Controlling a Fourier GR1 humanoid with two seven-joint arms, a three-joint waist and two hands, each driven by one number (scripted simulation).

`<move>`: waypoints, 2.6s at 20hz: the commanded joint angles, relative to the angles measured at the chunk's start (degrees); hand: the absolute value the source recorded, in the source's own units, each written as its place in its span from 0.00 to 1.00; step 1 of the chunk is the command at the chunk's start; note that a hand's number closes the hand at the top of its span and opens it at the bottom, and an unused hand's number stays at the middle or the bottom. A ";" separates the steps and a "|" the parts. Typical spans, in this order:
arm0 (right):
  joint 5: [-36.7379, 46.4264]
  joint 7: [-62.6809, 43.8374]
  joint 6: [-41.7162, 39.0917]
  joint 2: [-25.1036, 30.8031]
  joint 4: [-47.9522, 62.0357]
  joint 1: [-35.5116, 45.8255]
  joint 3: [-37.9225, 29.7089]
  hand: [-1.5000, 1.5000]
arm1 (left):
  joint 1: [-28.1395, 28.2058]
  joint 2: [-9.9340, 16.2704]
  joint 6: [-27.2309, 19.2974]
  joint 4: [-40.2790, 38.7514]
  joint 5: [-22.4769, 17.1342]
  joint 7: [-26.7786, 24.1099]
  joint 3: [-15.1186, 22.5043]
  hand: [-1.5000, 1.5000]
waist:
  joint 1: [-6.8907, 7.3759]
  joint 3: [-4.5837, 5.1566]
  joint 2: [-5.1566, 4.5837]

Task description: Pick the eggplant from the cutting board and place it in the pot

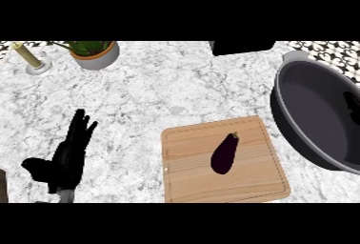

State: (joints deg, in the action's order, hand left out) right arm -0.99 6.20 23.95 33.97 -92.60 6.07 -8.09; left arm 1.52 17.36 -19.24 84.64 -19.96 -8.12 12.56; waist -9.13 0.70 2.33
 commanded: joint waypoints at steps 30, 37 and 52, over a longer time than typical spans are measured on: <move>81.83 -62.99 -2.89 -33.91 -16.80 -28.23 34.39 0.00 | -5.62 -1.20 -1.86 5.47 5.36 -0.16 2.94 0.50 | 10.17 -0.47 -2.75; 79.54 -85.21 -15.85 -33.96 -9.75 -12.64 38.94 0.00 | -3.09 -2.72 -2.16 4.68 7.28 -3.13 3.89 0.50 | 10.37 -0.64 -2.59; 75.63 -78.89 -6.46 -33.95 1.85 -12.30 36.04 0.00 | -1.12 -2.68 1.61 4.59 7.13 -3.07 0.14 0.50 | 9.26 -0.69 -2.31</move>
State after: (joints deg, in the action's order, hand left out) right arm 74.60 -66.13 12.71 0.43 -93.15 -4.60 27.61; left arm -2.14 13.67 -20.06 89.39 -11.83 -9.27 14.25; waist 0.21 0.01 -0.02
